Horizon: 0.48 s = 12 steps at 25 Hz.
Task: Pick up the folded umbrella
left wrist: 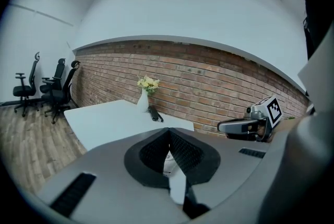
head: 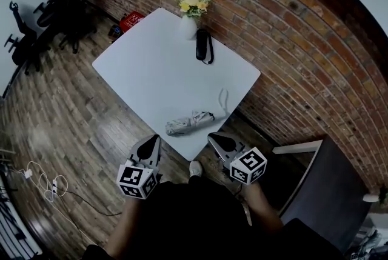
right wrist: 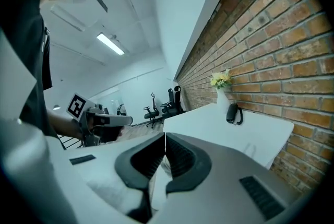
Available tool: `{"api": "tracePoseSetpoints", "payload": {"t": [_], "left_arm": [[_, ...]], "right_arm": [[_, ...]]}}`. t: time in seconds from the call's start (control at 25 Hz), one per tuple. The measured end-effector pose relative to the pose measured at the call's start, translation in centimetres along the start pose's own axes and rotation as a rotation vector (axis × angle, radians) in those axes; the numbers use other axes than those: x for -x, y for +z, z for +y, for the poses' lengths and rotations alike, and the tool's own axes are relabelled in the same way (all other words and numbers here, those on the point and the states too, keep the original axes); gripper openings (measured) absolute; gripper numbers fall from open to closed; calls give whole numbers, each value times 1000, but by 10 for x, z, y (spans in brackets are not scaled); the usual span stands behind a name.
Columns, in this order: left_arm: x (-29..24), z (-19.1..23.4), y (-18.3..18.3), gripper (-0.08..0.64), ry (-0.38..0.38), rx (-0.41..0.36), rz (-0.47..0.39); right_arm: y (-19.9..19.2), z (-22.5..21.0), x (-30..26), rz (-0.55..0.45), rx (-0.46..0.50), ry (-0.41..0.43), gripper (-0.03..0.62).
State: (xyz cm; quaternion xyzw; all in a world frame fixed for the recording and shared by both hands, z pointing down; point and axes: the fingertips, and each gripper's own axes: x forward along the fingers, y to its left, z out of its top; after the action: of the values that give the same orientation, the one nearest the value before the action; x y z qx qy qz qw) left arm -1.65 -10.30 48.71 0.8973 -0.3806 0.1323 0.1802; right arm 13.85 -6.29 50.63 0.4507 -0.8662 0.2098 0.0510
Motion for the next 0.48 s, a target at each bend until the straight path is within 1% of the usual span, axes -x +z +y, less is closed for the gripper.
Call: {"api": "tracePoseSetpoints", "payload": {"t": [0.12,0.2,0.32,0.4,0.48], "left_arm": [[-13,-6,-2,14,-6,11,9],[-18,-10,-6,14,-11,16,18],[-24,-12,-12,14,-7,28,33],[-27,-8,-13,14,6,34,35],[-27,-3,-13,14,23,30,35]], "right_arm": [[-6,-12,-5,34,26,18,21],[-10,-18,-8,65,64,23,21],[-16,-24,-16,128,144,38,23],[-18,-28,-24,171,207,50,23],[-16,-31,-31,200,249,63,23]]}}
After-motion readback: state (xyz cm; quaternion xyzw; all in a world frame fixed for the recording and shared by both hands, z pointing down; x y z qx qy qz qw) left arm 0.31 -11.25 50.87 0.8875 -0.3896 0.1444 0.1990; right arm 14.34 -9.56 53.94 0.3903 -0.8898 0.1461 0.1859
